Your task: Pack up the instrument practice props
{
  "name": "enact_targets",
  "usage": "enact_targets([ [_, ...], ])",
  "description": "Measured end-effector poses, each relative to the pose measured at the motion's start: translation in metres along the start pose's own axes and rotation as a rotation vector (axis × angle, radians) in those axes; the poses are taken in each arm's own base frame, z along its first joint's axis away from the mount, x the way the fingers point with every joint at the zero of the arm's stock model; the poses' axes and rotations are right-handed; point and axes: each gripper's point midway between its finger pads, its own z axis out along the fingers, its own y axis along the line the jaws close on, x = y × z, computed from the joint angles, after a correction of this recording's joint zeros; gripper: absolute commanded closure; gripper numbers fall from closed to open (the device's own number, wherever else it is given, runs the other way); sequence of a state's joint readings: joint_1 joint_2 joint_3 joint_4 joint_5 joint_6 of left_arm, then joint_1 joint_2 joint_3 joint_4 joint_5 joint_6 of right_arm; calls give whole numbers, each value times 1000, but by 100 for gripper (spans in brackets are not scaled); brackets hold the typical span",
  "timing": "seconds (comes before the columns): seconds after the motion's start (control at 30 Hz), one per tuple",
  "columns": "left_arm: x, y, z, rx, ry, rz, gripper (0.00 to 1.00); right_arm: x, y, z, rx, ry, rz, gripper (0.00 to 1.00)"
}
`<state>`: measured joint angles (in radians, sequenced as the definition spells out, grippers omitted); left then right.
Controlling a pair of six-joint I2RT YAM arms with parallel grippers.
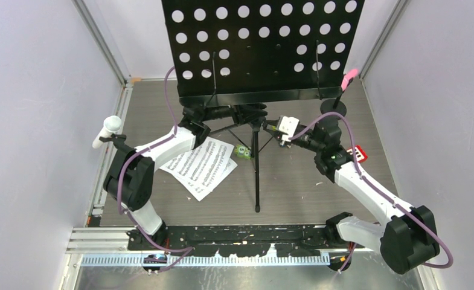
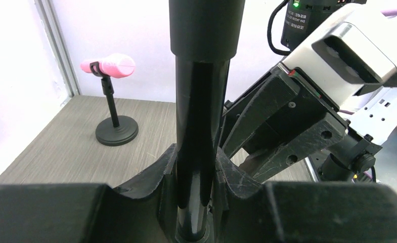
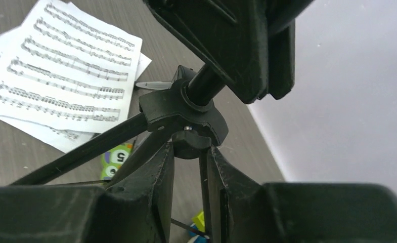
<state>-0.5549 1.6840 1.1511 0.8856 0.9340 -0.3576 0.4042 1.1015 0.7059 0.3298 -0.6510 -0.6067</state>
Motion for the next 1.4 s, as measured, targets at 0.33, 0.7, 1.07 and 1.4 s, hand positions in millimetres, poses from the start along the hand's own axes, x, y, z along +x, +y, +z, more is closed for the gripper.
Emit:
enact_targets([
  [0.33, 0, -3, 1, 9, 1, -1, 100, -5, -10, -7, 112, -14, -56, 21],
  [0.7, 1, -3, 1, 8, 2, -1, 100, -21, -5, -57, 435, -235, 686, 21],
  [1.07, 0, -3, 1, 7, 3, 1, 100, -26, -26, -47, 626, -203, 1652, 28],
  [1.4, 1, -4, 1, 7, 13, 9, 100, 11, 12, 10, 435, -57, 2183, 45],
])
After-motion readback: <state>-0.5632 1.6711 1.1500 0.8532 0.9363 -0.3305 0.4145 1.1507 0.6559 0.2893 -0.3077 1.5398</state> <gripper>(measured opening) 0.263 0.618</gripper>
